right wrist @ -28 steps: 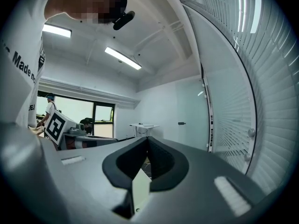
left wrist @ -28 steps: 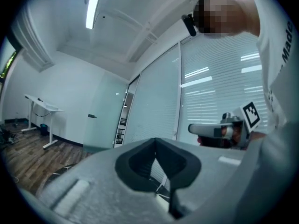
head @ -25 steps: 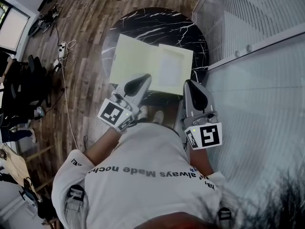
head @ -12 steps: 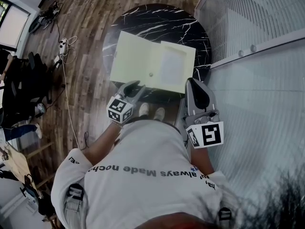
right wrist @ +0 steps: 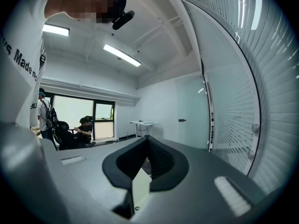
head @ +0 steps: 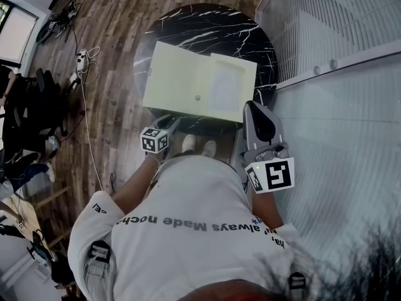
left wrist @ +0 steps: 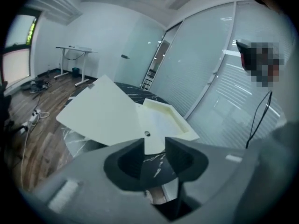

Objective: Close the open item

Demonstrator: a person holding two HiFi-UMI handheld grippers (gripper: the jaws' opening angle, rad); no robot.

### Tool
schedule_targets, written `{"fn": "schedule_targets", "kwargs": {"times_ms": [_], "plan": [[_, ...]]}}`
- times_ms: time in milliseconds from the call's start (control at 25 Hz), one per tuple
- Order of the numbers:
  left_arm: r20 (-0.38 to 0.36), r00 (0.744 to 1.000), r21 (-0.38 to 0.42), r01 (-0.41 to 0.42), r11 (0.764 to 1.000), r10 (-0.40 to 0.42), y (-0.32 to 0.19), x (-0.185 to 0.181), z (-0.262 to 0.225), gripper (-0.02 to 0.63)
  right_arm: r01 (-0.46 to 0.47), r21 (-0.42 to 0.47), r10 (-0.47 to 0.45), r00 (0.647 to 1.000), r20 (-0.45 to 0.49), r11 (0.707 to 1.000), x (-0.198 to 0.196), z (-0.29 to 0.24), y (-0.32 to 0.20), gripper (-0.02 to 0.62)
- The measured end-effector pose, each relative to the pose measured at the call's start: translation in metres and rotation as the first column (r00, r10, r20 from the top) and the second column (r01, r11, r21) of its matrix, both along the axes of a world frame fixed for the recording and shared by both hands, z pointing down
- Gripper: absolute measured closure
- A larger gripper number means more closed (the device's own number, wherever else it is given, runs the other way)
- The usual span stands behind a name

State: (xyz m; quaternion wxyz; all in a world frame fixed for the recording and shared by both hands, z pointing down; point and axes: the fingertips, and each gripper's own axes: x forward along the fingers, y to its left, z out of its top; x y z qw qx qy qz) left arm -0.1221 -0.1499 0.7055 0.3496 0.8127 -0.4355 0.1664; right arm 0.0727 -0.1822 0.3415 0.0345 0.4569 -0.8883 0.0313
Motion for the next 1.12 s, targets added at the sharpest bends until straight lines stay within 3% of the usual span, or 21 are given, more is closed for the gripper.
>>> {"fn": "schedule_targets", "kwargs": {"times_ms": [160,320,560,760,880,960,1120], "plan": [[-0.046,0.997,-0.069,0.061,0.996,-0.065,-0.003,-0.009,0.024,0.45,0.004,-0.005,-0.004,1.0,-0.003,1.0,-0.002,0.0,0.0,0.594],[-0.125,0.978,-0.129,0.152,0.98,-0.168,-0.013,-0.018,0.046,0.415,0.011,-0.004,-0.011,1.0,-0.006,1.0,-0.005,0.002,0.0,0.594],[-0.149,0.957,-0.187,0.221,0.957,-0.25,-0.025,-0.027,0.07,0.36,0.017,-0.005,-0.017,1.0,-0.017,1.0,-0.008,0.001,0.001,0.594],[-0.195,0.925,-0.213,0.285,0.934,-0.327,-0.041,-0.035,0.079,0.353,0.016,-0.009,-0.016,1.0,-0.022,1.0,-0.01,0.001,0.001,0.594],[-0.24,0.883,-0.223,0.354,0.908,-0.403,-0.05,-0.046,0.082,0.43,0.01,-0.008,-0.01,1.0,-0.024,1.0,-0.009,0.0,0.003,0.594],[-0.255,0.861,-0.222,0.39,0.893,-0.44,-0.054,-0.054,0.084,0.546,0.004,-0.01,-0.004,1.0,-0.025,1.0,-0.007,0.001,0.005,0.594],[-0.277,0.833,-0.229,0.427,0.875,-0.479,-0.057,-0.061,0.086,0.588,-0.008,-0.012,0.008,1.0,-0.023,1.0,-0.003,0.002,0.006,0.594]]}}
